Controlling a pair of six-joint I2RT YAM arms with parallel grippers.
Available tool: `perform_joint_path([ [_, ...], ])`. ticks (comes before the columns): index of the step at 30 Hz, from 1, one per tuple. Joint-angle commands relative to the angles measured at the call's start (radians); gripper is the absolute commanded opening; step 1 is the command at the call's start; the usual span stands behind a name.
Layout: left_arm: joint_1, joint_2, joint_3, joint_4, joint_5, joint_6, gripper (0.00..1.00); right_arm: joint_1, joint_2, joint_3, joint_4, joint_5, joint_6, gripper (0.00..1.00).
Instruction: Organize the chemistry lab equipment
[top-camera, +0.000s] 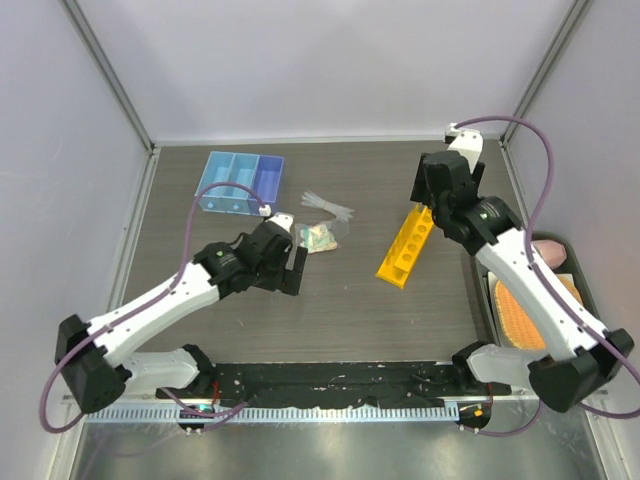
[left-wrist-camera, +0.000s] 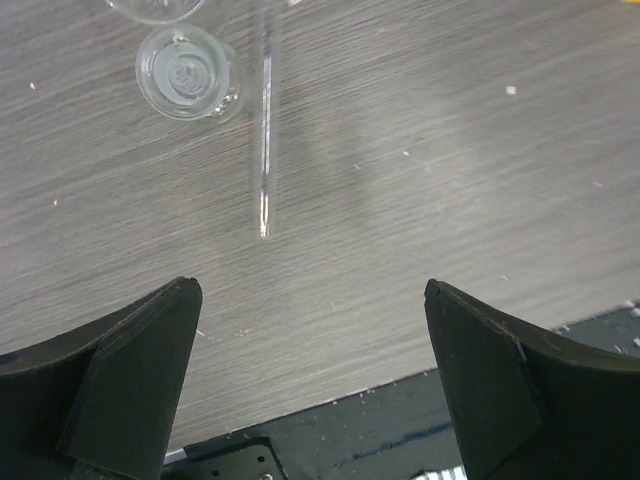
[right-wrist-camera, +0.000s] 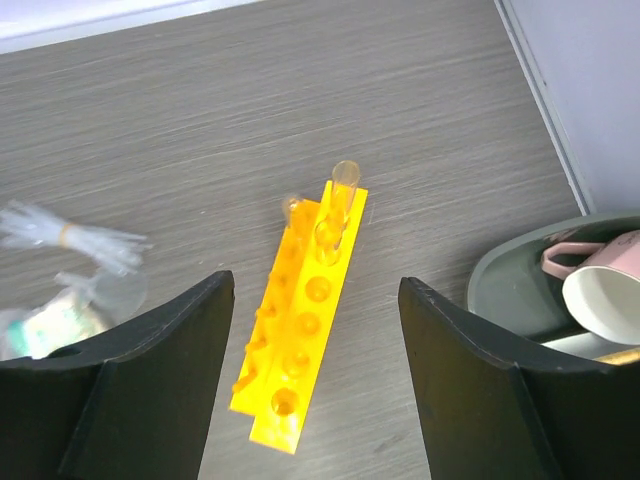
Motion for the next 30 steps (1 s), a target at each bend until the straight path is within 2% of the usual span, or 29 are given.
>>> perform_joint_path([
  [1,0.002,0.087,-0.026,0.088,-0.121,-0.106,0.97,0.069,-0.098,0.041,-0.138,0.045,-0.002,0.72],
  [5,0.004,0.185,-0.063,0.174,-0.127,-0.130,0.83,0.094,-0.176,0.012,-0.172,0.007,0.002,0.72],
  [8,0.004,0.204,-0.115,0.240,-0.133,-0.137,0.79,0.095,-0.234,-0.013,-0.181,-0.009,-0.004,0.72],
  [17,0.004,0.259,-0.198,0.295,-0.193,-0.138,0.72,0.094,-0.325,-0.071,-0.184,-0.053,-0.011,0.73],
  [21,0.004,0.301,-0.219,0.335,-0.187,-0.134,0.62,0.095,-0.331,-0.079,-0.181,-0.055,-0.011,0.73],
  [30,0.004,0.347,-0.259,0.400,-0.202,-0.132,0.61,0.095,-0.339,-0.079,-0.181,-0.065,-0.013,0.73],
])
